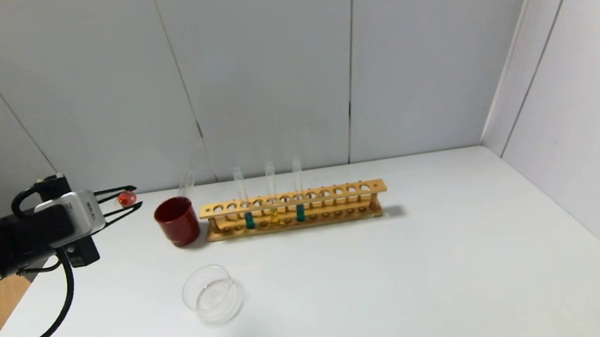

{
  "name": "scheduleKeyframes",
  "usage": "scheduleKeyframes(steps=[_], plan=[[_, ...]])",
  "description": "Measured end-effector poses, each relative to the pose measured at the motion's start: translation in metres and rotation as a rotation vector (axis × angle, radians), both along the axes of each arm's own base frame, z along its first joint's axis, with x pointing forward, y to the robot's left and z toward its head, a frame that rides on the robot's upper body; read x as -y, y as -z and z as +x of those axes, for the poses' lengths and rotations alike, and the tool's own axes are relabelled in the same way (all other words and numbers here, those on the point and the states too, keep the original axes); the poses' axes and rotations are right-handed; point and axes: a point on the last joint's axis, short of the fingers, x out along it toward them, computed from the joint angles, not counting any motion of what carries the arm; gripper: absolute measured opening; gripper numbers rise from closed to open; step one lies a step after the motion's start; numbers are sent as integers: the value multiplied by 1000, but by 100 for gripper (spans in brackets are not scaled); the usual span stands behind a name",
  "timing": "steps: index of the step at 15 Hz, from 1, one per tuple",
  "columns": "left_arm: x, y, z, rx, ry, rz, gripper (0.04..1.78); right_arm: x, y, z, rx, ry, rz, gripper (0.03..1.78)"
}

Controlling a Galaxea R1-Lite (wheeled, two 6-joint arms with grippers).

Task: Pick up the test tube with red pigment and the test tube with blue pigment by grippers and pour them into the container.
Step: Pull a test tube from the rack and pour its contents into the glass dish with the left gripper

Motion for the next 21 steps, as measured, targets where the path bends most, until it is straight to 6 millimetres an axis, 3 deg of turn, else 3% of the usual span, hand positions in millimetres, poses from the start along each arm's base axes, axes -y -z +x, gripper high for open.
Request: scheduleKeyframes(steps=[13,21], plan=[[-10,32,39,88,41,112,31,0,0,0,0,0,0,175],[-14,53,50,74,65,181,31,0,0,0,0,0,0,175]])
